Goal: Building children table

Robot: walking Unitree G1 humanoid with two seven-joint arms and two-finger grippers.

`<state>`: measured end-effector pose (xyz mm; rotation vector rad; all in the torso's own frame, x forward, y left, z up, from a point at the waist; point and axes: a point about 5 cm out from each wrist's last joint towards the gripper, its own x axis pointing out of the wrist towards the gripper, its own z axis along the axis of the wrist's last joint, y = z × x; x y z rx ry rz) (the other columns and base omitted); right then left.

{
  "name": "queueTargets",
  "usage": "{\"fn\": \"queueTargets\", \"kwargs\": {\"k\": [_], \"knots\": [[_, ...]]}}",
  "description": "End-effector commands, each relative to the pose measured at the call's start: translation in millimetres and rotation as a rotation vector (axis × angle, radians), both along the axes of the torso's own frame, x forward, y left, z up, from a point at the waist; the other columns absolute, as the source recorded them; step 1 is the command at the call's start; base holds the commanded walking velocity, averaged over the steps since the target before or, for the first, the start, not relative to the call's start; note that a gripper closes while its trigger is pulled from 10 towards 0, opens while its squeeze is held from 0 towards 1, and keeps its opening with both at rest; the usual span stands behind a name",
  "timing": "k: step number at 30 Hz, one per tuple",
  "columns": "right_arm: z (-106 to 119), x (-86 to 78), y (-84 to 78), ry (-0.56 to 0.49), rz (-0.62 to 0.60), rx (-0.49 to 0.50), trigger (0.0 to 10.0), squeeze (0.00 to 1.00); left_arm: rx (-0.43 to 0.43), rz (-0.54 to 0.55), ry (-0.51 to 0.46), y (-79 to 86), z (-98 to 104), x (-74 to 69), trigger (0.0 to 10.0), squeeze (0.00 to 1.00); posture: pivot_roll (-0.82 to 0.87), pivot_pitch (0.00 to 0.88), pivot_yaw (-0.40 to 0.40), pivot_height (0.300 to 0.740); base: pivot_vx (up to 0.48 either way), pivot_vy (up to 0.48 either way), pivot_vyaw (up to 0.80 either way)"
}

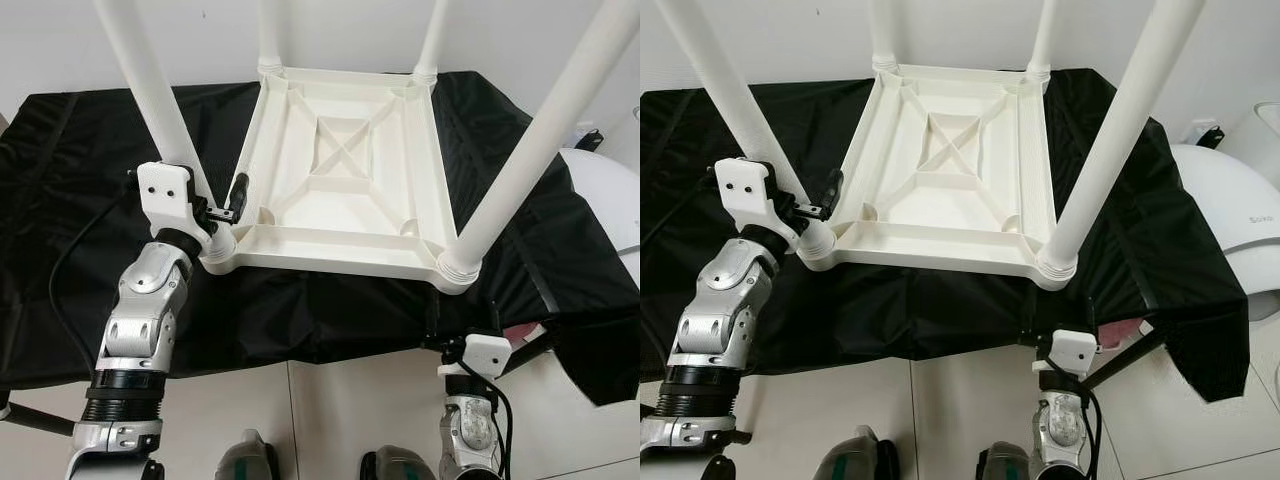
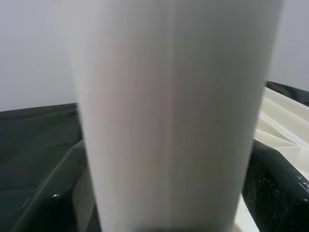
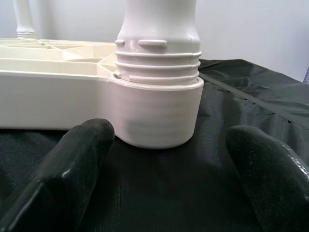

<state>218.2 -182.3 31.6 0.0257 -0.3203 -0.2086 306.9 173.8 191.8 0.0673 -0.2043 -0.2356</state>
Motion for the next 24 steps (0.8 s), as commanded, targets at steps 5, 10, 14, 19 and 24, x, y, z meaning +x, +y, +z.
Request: {"fn": "queueTargets", "kwargs": {"k": [5,10,14,19,24], "knots": [[122,118.3,11.3,-0.094,0.233,-0.059,10.0,0.00,0.012,-0.027,0.009,0.7,-2,0.4,10.0,0.00,-0.07,0.187,0.039,0.740,0.000,0.000,0.00],[117,116.7,9.8,-0.080,0.229,-0.059,10.0,0.00,0.013,-0.025,0.008,1.7,-2,0.1,10.0,0.00,-0.07,0.188,0.043,0.740,0.000,0.000,0.00],[113,115.9,9.0,-0.070,0.226,-0.060,10.0,0.00,0.013,-0.023,0.007,2.1,-1,0.4,10.0,0.00,-0.07,0.188,0.043,0.740,0.000,0.000,0.00],[106,114.5,7.3,-0.050,0.223,-0.065,10.0,0.00,0.014,-0.020,0.005,3.1,0,0.9,10.0,0.00,-0.06,0.187,0.043,0.740,0.000,0.000,0.00],[105,114.5,7.6,-0.048,0.222,-0.064,10.0,0.00,0.014,-0.020,0.005,3.4,0,0.9,10.0,0.00,-0.06,0.187,0.045,0.740,0.000,0.000,0.00]]}}
